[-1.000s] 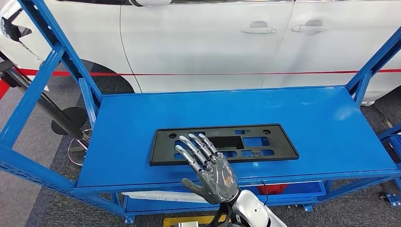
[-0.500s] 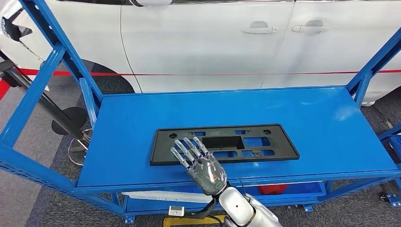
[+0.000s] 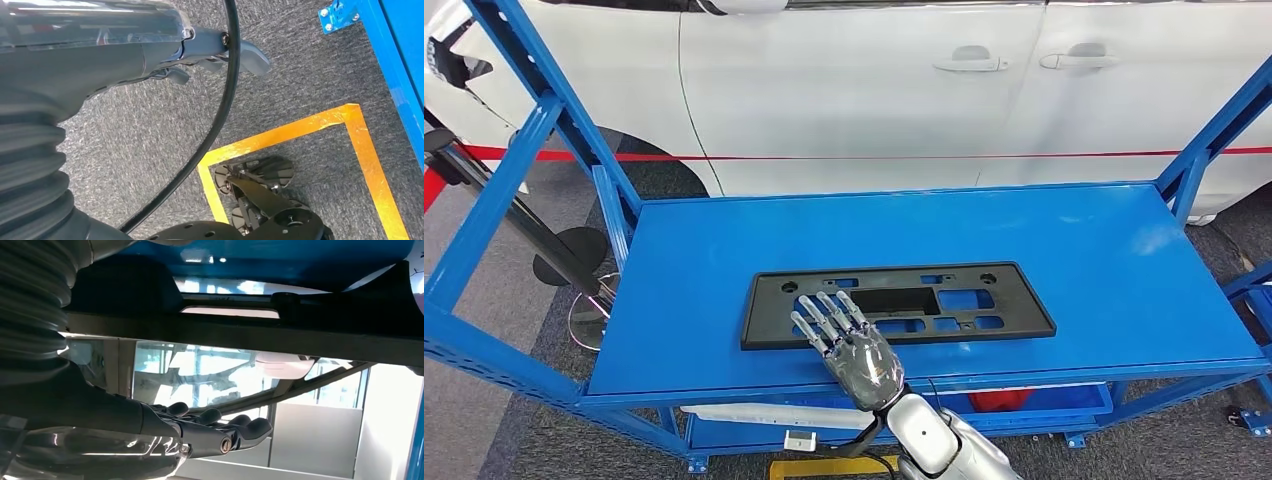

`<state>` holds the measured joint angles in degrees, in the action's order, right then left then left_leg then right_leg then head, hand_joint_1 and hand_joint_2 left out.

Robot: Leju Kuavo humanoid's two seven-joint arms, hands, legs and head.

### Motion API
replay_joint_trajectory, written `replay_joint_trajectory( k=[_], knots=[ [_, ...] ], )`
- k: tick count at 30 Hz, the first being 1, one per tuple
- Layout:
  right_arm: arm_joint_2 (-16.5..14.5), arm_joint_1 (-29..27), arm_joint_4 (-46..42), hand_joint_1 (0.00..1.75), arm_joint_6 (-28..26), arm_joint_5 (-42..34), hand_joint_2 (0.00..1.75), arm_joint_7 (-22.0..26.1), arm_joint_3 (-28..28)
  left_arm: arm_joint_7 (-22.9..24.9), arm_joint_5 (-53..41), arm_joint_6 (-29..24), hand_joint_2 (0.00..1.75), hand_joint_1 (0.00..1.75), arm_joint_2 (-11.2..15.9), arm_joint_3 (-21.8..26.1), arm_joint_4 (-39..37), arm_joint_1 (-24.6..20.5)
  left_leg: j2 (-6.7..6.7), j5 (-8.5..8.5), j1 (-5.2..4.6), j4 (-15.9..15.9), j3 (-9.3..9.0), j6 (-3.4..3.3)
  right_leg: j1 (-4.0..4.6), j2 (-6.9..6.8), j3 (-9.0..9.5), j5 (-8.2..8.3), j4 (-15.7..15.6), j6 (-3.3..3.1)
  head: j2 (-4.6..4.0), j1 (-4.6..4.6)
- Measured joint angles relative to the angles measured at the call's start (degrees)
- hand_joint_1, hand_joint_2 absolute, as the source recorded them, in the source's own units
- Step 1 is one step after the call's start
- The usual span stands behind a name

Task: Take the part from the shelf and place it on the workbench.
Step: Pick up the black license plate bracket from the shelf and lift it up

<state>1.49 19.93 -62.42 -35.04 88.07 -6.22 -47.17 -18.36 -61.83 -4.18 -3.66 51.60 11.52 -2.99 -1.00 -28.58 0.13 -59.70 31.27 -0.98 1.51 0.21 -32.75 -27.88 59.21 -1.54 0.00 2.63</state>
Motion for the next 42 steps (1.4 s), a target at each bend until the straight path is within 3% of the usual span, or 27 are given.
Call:
replay_joint_trajectory(
  k=[4, 5, 9, 11, 17, 21, 30, 42],
  knots=[
    [-0.2, -0.5, 0.1, 0.0, -1.3, 0.7, 1.75, -2.3, 0.2, 0.0, -0.2, 0.0, 1.75, 0.0, 0.0, 0.0, 0.0, 0.0, 0.0, 0.0, 0.0, 0.0, -0.01, 0.0, 0.0, 0.0, 0.01, 0.0, 0.0, 0.0, 0.0, 0.02],
    [-0.1, -0.3, 0.2, 0.0, -1.5, 1.0, 1.75, -5.8, -0.1, 0.0, -0.3, 0.0, 1.75, 0.0, 0.0, 0.0, 0.0, 0.0, 0.0, 0.0, 0.0, 0.0, 0.0, 0.0, 0.0, 0.0, 0.01, 0.0, 0.0, 0.0, 0.0, 0.02],
    [2.0, 2.6, 1.3, 0.0, 1.0, 1.3, 1.75, -28.5, -5.3, 0.0, -0.6, 0.1, 1.75, 0.0, 0.0, 0.1, 0.0, 0.0, 0.02, 0.0, -0.01, 0.0, -0.02, 0.0, -0.01, 0.01, 0.02, 0.01, 0.0, 0.0, 0.0, 0.02],
    [3.9, 4.1, 1.8, 0.0, 2.6, 1.3, 1.75, -32.7, -6.3, 0.0, -0.7, 0.2, 1.75, 0.0, 0.0, 0.2, 0.0, 0.0, 0.01, 0.01, -0.04, 0.0, -0.05, -0.01, -0.03, 0.0, 0.04, 0.02, 0.0, -0.01, 0.0, 0.02],
    [9.3, 5.5, 4.8, 0.0, 2.9, 1.3, 1.75, -33.8, -3.4, 0.0, -1.7, 1.0, 1.75, 0.0, 0.0, 0.9, 0.0, 0.1, 0.0, -0.01, -0.07, 0.0, -0.25, -0.03, -0.05, -0.02, 0.28, 0.02, -0.1, 0.0, 0.0, 0.0],
    [10.8, 5.4, 7.6, 0.0, 1.0, 1.3, 1.75, -33.9, -0.6, 0.1, -2.1, 1.0, 1.75, 0.0, 0.0, 1.0, 0.0, 0.1, 0.02, -0.05, -0.07, 0.0, -0.48, -0.08, -0.04, -0.01, 0.5, 0.01, -0.1, 0.01, 0.0, 0.0],
    [11.2, 4.9, 9.7, 0.0, -0.2, 1.3, 1.75, -33.9, 1.7, 0.0, -2.9, 0.7, 1.75, 0.0, 0.0, 1.0, 0.0, 0.1, 0.05, -0.07, -0.07, 0.0, -0.89, -0.1, -0.03, 0.03, 0.86, 0.01, -0.1, 0.01, 0.0, 0.0],
    [9.3, 2.3, 8.1, 0.0, -2.6, 1.3, 1.75, -33.0, 2.6, -0.4, -3.3, 0.7, 1.75, 0.0, 0.0, 1.9, 0.0, 0.1, 0.23, -0.08, -0.06, 0.0, -1.02, -0.11, -0.02, 0.13, 1.0, 0.01, -0.1, 0.01, 0.0, 0.01]
  ],
)
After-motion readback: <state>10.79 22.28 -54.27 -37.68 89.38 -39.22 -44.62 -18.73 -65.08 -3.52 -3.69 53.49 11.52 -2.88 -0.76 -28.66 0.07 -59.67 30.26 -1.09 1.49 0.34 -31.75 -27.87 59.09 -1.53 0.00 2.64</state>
